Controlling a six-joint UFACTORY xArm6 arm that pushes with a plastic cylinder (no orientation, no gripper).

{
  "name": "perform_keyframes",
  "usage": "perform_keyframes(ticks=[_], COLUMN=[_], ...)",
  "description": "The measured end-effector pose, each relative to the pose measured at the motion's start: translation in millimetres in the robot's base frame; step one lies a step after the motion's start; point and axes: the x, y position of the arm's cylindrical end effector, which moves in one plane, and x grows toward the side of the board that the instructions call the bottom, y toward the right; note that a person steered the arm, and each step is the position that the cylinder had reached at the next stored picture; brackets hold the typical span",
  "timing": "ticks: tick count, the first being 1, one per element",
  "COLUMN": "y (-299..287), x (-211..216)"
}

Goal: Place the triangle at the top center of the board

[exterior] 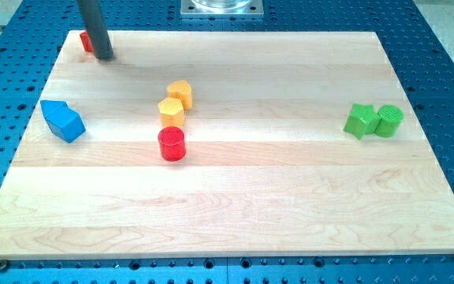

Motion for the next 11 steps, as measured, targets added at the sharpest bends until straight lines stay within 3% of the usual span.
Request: perform_keyframes(ticks=[1, 2, 3, 4, 5, 6, 7, 9, 10, 11], y=[-4.9, -59.2, -88.3, -88.4, -88.0, -88.0, -74.3, 48.4, 43.7, 11.0], x=[82.5, 144.5, 122.6, 126.6, 142.6, 190.7, 186.9, 172.2, 171.7, 207.1])
